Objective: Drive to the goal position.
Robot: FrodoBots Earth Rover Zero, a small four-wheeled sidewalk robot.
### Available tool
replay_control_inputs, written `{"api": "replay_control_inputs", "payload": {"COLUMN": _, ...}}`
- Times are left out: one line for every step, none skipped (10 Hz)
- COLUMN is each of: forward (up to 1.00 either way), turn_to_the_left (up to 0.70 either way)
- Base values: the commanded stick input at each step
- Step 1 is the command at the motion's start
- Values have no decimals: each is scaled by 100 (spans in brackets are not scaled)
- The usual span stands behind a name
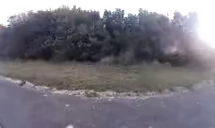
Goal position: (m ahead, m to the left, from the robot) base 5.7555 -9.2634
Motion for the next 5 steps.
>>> {"api": "replay_control_inputs", "payload": {"forward": 0, "turn_to_the_left": -45}}
{"api": "replay_control_inputs", "payload": {"forward": 0, "turn_to_the_left": -45}}
{"api": "replay_control_inputs", "payload": {"forward": 0, "turn_to_the_left": -45}}
{"api": "replay_control_inputs", "payload": {"forward": 0, "turn_to_the_left": -45}}
{"api": "replay_control_inputs", "payload": {"forward": 0, "turn_to_the_left": -45}}
